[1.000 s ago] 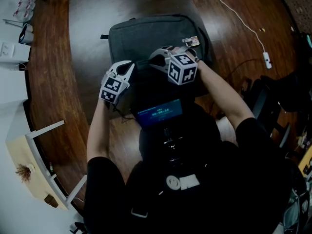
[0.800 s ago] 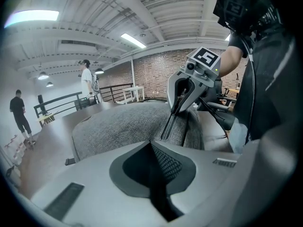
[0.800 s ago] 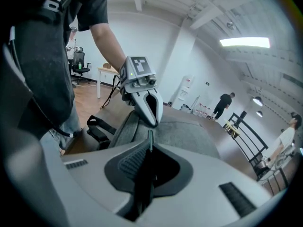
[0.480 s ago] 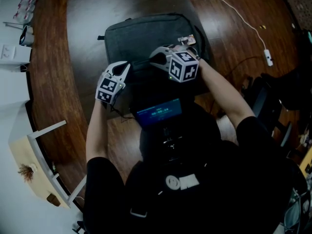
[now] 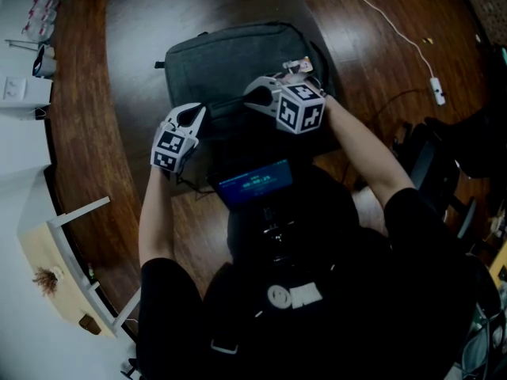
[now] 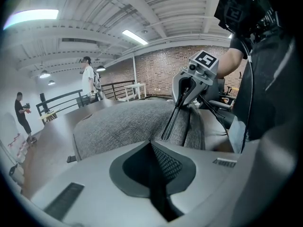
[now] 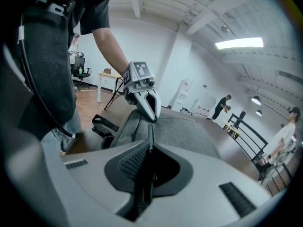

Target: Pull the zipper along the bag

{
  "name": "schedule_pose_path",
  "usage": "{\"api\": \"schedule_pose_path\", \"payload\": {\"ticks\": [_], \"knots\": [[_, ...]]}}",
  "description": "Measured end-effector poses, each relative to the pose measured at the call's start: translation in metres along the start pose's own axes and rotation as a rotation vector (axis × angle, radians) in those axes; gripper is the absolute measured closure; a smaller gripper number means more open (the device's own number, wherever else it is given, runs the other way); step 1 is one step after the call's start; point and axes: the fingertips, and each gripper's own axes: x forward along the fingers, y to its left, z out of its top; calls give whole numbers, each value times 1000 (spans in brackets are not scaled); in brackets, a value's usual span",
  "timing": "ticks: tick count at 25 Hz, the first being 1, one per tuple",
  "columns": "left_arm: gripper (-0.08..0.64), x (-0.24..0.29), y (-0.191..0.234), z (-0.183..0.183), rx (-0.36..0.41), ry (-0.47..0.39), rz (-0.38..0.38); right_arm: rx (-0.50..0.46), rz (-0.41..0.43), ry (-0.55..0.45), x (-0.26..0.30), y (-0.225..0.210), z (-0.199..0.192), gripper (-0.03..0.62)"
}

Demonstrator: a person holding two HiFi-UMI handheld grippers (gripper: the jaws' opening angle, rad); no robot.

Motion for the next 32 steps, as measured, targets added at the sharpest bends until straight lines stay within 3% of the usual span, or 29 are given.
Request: {"api": "schedule_pose_path", "payload": {"ticks": [14,32], "knots": [[555,-15,9,-6,-1,4,8,-56,1,-50,-7,0,8,566],[555,-21,19,-10,-16,22,22,-29,-14,-64,-16,-6,-4,566]]}}
